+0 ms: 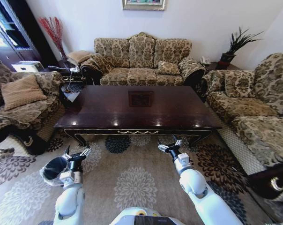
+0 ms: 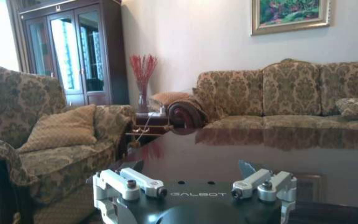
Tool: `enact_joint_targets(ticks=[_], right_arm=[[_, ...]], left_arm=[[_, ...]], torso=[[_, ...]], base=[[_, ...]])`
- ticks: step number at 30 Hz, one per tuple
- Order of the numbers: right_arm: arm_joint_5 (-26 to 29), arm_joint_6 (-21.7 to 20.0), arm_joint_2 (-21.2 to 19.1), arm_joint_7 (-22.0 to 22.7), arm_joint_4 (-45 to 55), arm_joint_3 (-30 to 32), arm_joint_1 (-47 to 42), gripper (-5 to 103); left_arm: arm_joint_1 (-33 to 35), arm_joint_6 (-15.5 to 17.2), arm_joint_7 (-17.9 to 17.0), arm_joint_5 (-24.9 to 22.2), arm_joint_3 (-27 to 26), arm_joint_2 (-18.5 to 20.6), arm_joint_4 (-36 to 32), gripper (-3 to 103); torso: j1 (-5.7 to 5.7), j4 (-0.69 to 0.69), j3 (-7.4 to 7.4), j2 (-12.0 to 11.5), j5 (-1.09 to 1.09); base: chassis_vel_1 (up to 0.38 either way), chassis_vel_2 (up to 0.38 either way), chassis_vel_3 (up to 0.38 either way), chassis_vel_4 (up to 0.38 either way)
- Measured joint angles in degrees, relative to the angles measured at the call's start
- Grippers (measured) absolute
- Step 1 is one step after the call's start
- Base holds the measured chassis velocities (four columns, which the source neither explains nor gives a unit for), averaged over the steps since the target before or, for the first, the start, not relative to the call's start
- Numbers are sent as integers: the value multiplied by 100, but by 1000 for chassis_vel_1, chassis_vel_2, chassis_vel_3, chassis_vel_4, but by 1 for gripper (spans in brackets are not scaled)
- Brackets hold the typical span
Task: Move to the front of the table and place the trash on the table into the trash bin.
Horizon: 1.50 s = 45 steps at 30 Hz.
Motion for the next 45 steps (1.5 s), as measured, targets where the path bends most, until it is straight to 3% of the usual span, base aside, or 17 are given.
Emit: enact_joint_targets(ticks=[38,45], right_arm=[[2,-1,7,-4,-1,14,-11,100],[-306,377,492,-151,373,704,-687,100]], left_arm=[[12,29,4,-17,15,1,-26,100],[336,569,363,-344,316,129,-946,100]], torso=[[-1,1,0,0,-2],[-1,-1,0,0,-1]], base=[[0,0,0,0],[0,0,0,0]])
